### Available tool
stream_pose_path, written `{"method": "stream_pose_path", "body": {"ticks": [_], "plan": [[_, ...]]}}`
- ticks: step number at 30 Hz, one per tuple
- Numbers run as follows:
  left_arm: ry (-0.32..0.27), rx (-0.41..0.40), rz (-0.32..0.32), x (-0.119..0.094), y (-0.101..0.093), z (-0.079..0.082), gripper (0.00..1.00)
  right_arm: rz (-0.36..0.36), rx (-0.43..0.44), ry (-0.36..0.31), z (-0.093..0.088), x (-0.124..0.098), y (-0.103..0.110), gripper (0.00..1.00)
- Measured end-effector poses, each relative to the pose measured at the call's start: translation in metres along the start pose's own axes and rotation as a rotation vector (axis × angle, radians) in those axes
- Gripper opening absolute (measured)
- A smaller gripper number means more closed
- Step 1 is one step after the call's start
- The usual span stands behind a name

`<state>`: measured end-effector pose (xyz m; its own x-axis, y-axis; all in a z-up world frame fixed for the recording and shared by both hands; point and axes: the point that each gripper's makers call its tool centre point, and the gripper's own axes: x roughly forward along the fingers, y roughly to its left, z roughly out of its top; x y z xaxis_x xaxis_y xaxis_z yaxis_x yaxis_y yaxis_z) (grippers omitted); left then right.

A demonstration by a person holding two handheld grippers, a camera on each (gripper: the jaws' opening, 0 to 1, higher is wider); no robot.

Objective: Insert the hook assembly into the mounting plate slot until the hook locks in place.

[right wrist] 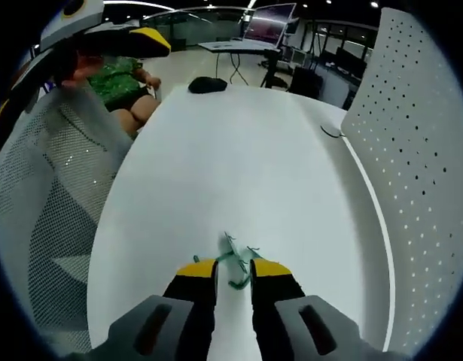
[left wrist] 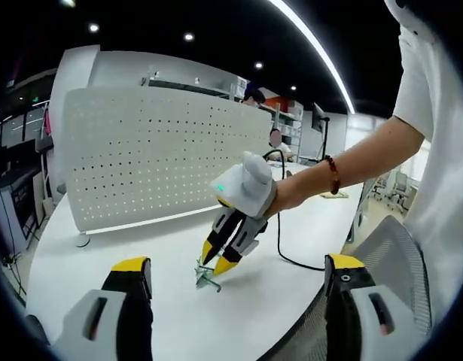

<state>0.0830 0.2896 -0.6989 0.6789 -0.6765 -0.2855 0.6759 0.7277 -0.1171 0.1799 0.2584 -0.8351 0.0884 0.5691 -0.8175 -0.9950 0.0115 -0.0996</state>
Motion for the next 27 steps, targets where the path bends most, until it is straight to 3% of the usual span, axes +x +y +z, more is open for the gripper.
{"method": "stream_pose_path", "body": {"ticks": [27], "plan": [[0.006,-0.004,0.013,-0.002,0.003,-0.002,0.96,0.036,-0.056,0.059,-0.009,0.018,0.003,0.10]]}}
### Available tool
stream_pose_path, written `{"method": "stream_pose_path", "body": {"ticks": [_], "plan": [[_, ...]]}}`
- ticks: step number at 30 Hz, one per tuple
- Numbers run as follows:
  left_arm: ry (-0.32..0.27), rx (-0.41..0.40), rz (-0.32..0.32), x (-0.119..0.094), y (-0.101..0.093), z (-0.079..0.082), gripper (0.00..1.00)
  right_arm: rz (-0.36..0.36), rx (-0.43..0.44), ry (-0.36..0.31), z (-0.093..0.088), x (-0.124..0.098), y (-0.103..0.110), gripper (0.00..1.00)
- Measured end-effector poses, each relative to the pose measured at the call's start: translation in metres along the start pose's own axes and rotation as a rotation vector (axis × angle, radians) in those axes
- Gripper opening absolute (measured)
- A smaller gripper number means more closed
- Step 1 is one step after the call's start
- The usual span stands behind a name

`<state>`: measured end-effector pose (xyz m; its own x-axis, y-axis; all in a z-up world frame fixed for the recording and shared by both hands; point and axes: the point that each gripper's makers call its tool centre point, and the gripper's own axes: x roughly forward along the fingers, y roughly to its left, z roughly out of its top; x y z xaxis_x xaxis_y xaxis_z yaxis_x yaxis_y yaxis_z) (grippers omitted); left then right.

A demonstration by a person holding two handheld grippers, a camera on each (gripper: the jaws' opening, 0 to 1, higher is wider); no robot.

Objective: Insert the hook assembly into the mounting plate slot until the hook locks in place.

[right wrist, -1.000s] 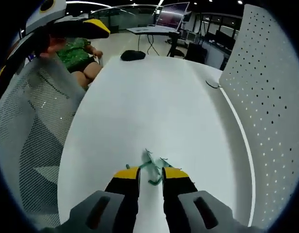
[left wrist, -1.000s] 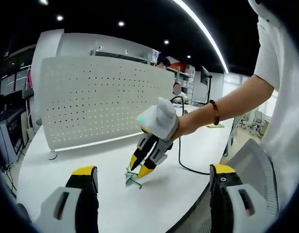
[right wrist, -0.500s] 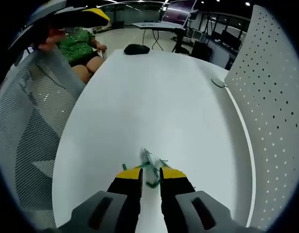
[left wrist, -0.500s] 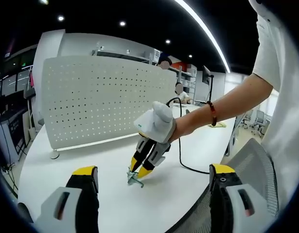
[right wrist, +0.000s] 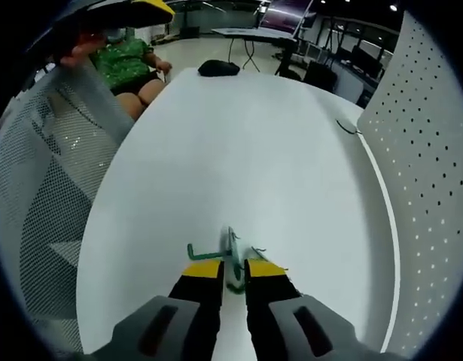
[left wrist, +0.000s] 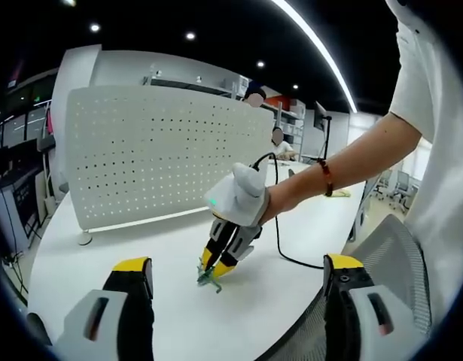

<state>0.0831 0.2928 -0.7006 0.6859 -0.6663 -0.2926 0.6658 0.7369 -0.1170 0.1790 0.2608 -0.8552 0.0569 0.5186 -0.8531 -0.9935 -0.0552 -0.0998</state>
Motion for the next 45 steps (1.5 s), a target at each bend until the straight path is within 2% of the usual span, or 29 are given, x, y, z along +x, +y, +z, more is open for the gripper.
{"method": "stream_pose_path", "body": {"ticks": [5,16,27,39,42,45], "plan": [[0.004,0.002,0.000,0.000,0.000,-0.001,0.96,0.001,0.015,0.014,-0.003,0.001,0.000,0.07],[-0.017,-0.005,0.001,-0.001,-0.001,0.004,0.96,-0.002,0.071,-0.014,-0.005,0.001,0.002,0.03],[-0.005,0.010,-0.003,-0.001,-0.005,0.004,0.96,-0.042,0.096,-0.042,-0.003,-0.008,0.004,0.03],[-0.018,0.016,0.001,-0.002,-0.014,0.011,0.96,-0.099,0.154,-0.120,0.005,-0.025,0.005,0.03],[-0.010,0.024,0.009,-0.002,-0.014,0.010,0.95,-0.108,0.228,-0.201,0.016,-0.032,0.005,0.03],[-0.008,0.026,0.008,-0.002,-0.015,0.011,0.95,-0.141,0.247,-0.221,0.017,-0.039,0.002,0.02]]}}
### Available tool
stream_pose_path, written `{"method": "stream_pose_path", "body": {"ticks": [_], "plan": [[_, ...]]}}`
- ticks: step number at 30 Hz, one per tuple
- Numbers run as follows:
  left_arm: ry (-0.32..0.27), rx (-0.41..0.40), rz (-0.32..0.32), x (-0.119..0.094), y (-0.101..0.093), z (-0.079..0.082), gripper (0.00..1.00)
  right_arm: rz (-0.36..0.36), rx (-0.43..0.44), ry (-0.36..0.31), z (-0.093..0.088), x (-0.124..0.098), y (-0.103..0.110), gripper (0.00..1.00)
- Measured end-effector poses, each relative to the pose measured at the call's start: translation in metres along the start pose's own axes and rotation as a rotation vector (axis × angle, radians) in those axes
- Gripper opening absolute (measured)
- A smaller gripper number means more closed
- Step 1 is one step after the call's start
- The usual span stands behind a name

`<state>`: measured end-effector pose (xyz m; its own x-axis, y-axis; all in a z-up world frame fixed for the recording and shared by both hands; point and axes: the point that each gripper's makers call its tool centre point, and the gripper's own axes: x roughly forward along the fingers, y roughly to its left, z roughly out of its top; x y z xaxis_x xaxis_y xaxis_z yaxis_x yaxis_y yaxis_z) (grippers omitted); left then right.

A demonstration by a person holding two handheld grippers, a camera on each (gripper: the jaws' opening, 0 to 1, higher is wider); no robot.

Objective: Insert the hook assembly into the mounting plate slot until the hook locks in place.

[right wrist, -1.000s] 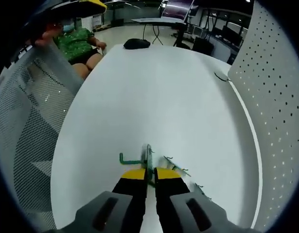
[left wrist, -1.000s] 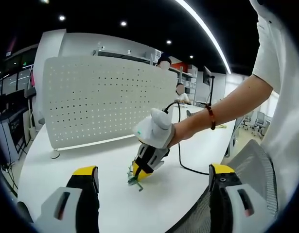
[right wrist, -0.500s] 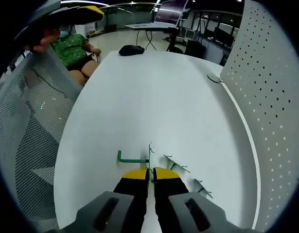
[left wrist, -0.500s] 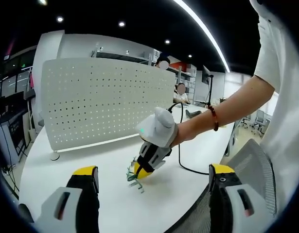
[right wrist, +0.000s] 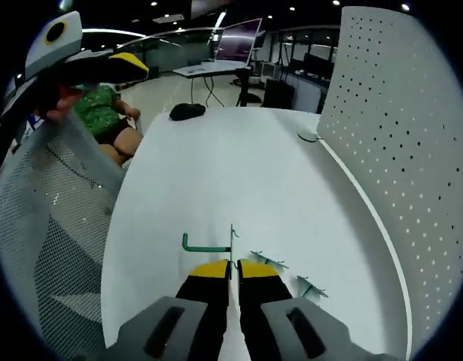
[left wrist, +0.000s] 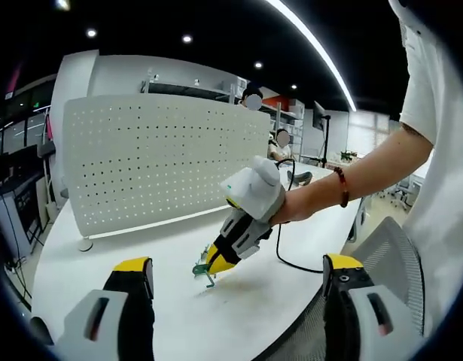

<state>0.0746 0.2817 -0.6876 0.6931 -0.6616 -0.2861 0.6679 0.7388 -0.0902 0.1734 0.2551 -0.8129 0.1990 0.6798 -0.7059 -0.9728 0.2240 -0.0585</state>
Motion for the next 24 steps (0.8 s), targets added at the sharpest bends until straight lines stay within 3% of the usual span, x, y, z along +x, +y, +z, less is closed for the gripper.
{"method": "stream_pose_path", "body": {"ticks": [5,10,24], "plan": [[0.003,0.006,-0.004,0.000,-0.002,0.002,0.95,-0.011,0.042,-0.077,0.012,-0.008,0.003,0.02],[-0.009,0.003,-0.013,0.002,-0.006,0.006,0.95,-0.048,0.004,-0.072,0.012,-0.013,0.006,0.02],[-0.028,-0.002,-0.012,0.006,-0.015,0.015,0.94,-0.114,-0.008,-0.167,0.030,-0.042,0.015,0.02]]}}
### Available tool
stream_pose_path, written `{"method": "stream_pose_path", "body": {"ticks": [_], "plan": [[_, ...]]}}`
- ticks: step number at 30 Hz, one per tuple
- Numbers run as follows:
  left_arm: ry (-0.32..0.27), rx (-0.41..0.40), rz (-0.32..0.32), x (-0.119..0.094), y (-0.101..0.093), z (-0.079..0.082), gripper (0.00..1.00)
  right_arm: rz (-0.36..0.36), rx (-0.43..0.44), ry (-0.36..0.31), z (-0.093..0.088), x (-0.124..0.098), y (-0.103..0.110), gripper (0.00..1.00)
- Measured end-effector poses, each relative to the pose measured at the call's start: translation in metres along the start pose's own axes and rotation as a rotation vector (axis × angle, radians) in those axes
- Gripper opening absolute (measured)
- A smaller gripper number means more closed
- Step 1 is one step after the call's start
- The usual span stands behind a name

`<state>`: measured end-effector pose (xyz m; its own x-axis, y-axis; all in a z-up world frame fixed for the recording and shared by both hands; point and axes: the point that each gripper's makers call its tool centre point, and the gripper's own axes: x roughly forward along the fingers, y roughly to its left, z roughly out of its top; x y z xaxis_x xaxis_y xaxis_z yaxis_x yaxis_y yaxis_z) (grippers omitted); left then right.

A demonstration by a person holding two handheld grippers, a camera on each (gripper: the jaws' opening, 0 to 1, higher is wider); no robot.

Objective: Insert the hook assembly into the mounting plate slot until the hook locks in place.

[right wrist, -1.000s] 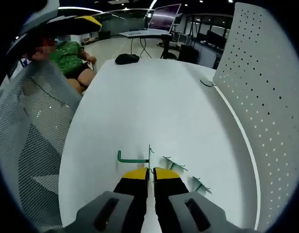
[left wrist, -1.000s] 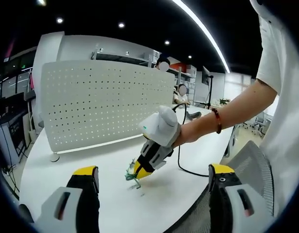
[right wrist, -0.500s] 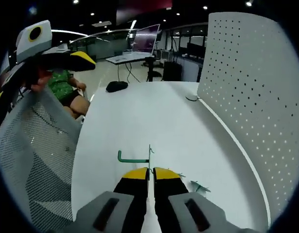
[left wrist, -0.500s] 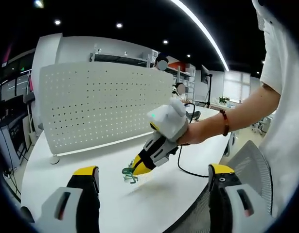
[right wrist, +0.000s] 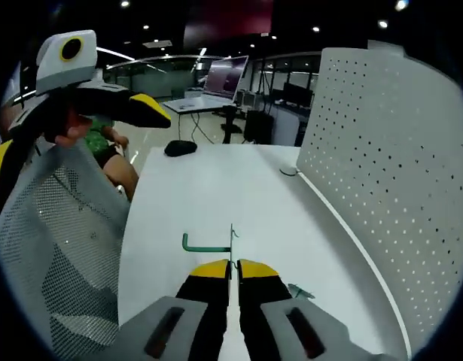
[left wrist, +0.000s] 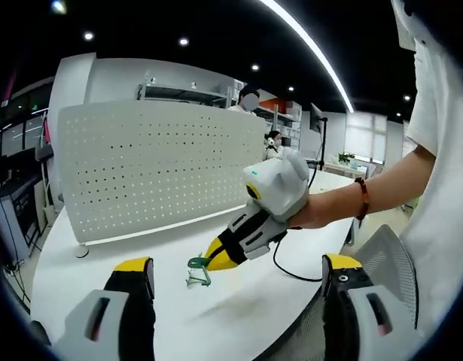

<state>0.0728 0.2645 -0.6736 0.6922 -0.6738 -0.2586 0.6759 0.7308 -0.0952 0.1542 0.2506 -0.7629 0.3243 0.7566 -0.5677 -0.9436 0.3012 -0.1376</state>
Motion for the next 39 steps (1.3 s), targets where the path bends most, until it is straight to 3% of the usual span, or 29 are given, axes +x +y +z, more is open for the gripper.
{"method": "stream_pose_path", "body": {"ticks": [5,7,20,30,39], "plan": [[-0.007,0.003,0.011,0.000,-0.005,0.004,0.93,-0.030,-0.007,-0.037,0.009,-0.010,0.000,0.02],[-0.020,-0.012,0.010,0.000,-0.007,0.007,0.92,-0.058,0.026,-0.083,0.017,-0.017,-0.003,0.02],[-0.071,-0.079,0.027,0.001,-0.020,0.013,0.88,-0.111,0.036,-0.170,0.042,-0.042,-0.001,0.02],[-0.099,-0.118,0.040,0.004,-0.017,0.017,0.83,-0.151,0.055,-0.217,0.049,-0.053,-0.002,0.02],[-0.155,-0.178,0.027,0.005,-0.018,0.029,0.75,-0.161,0.077,-0.306,0.065,-0.065,0.003,0.02]]}}
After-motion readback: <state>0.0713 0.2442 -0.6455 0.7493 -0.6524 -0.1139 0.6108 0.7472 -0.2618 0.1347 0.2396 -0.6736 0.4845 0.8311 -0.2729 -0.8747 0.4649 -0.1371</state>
